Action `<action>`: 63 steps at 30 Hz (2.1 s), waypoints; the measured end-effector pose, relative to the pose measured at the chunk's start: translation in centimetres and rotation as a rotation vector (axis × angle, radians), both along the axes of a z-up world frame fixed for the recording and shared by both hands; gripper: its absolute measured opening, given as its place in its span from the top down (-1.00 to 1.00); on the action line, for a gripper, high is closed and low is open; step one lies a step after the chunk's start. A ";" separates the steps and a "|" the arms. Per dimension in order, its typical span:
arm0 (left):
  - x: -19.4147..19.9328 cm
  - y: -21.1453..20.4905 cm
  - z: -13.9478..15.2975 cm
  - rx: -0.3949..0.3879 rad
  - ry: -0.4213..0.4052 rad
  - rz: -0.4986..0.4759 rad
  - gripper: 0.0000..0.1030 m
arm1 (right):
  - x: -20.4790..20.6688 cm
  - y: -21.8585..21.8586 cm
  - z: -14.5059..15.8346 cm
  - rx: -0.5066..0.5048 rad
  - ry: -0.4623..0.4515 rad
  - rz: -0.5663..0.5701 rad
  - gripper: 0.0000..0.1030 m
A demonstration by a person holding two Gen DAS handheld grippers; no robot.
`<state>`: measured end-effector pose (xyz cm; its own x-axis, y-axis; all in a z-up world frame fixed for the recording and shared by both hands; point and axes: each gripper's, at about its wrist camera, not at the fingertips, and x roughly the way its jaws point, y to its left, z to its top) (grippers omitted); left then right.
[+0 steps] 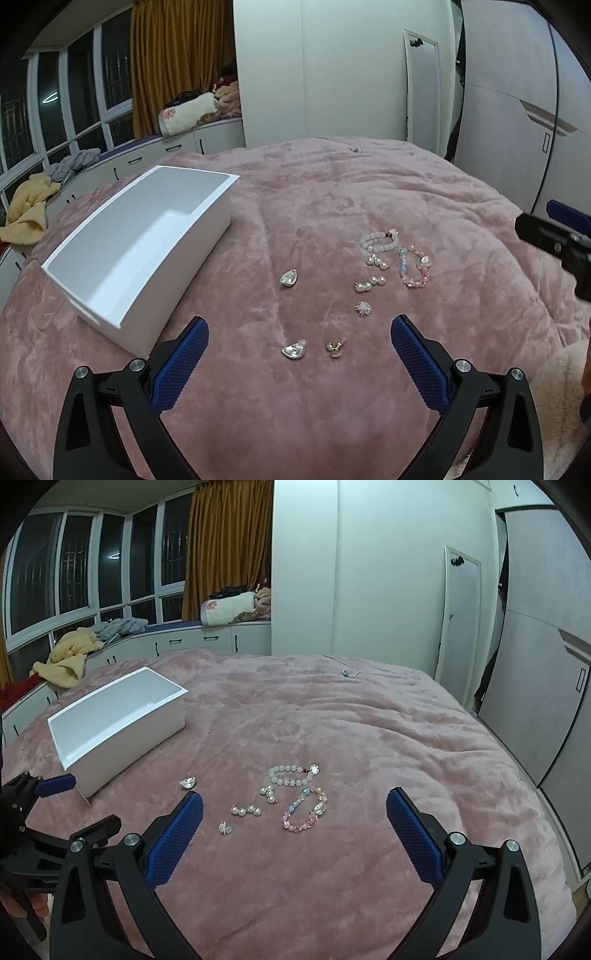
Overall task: Organize jewelry
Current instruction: 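Move both tools forward toward the scattered jewelry, then grasp the silver heart pendant with the left tool while the right tool grasps the colourful beaded bracelet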
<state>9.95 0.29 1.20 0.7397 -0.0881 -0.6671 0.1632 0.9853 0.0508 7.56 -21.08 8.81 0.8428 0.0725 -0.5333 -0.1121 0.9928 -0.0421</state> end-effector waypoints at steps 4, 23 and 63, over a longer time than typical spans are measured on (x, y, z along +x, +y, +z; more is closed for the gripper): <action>1.4 0.5 -0.8 0.008 0.023 -0.008 -0.94 | 1.9 -0.7 -0.3 0.029 0.023 -0.006 -0.91; 6.0 1.9 -7.0 0.023 0.114 -0.062 -0.94 | 10.4 -2.4 -7.2 -0.006 0.147 -0.038 -0.69; 7.7 1.8 -11.5 0.005 0.255 -0.091 0.44 | 15.3 -4.0 -15.7 0.078 0.425 -0.044 0.75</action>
